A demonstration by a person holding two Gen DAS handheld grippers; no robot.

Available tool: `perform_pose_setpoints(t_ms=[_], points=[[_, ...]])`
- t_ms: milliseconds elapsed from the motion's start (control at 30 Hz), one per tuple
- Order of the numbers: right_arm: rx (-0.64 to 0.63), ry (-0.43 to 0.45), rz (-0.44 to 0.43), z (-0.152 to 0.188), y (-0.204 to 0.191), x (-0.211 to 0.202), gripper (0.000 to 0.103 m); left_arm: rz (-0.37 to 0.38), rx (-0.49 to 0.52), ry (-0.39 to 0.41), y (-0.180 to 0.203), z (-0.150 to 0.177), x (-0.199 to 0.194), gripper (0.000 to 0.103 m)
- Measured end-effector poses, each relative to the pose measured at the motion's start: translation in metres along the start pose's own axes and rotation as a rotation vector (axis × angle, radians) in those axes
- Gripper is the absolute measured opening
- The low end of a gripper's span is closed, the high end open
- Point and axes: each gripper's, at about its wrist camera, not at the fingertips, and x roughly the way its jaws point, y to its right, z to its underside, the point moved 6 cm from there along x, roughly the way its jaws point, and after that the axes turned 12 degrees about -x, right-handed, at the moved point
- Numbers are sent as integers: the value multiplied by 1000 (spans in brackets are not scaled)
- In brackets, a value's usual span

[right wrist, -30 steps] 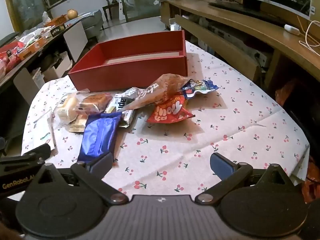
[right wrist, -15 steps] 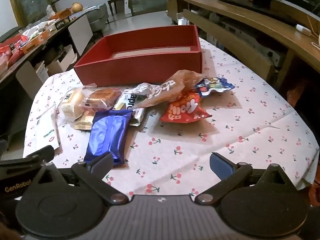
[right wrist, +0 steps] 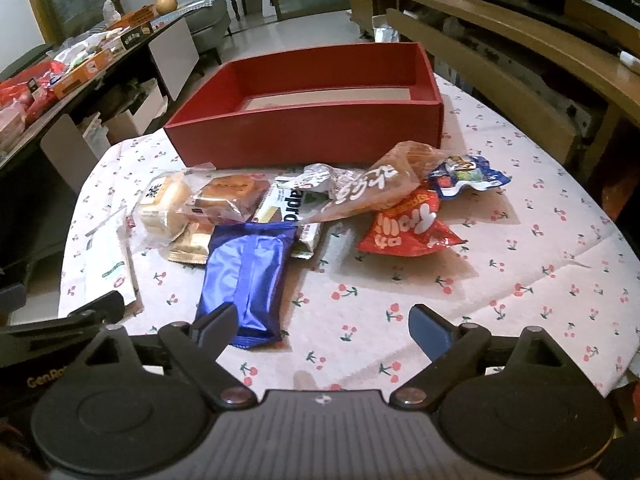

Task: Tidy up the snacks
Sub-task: 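Grasp the white wrapped bar with the left tool while the right tool grasps the blue foil pack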

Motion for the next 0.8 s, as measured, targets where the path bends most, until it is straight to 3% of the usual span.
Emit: perform_pose_setpoints(t_ms=[633,800], points=[[-50,-93,-75,-24,-43,51,88,10,-126,-88,-41,-20,30,103],[-85,-118,-76,-27,-54,74,80,14,-159,-119,-50,-26,42,103]])
